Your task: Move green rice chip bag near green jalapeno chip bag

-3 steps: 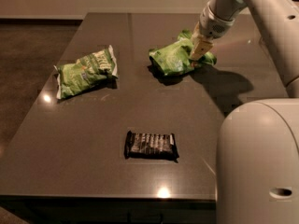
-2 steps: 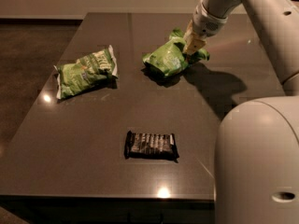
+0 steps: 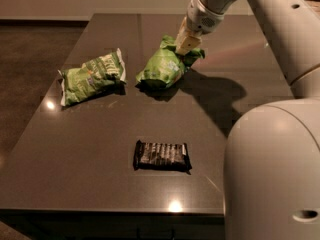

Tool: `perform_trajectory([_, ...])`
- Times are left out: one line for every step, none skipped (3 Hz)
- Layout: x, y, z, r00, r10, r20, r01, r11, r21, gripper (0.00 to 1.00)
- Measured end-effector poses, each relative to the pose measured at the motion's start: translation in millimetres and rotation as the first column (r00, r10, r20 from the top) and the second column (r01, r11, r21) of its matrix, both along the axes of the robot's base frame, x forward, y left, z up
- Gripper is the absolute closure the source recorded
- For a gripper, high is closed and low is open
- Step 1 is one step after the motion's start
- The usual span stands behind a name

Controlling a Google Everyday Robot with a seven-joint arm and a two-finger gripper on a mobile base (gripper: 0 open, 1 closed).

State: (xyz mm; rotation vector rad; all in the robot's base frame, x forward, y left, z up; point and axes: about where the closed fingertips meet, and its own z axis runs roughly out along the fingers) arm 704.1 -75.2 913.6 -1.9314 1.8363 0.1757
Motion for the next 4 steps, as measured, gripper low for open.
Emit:
perform_trajectory([-9, 44, 2, 0.9979, 0.056, -0.033, -0.054, 0.997, 0.06, 0.99])
perform_trajectory([-15, 69, 0, 0.9943, 0.091, -0.055, -0.086, 0.993, 0.087, 0.78])
perform_trajectory([-12, 72, -3, 0.9946, 0.09, -0.052, -0.085, 0.992, 0.09, 0.54])
perform_trajectory([-10, 76, -5, 0.9947, 0.09, -0.05, -0.086, 0.992, 0.094, 0.31])
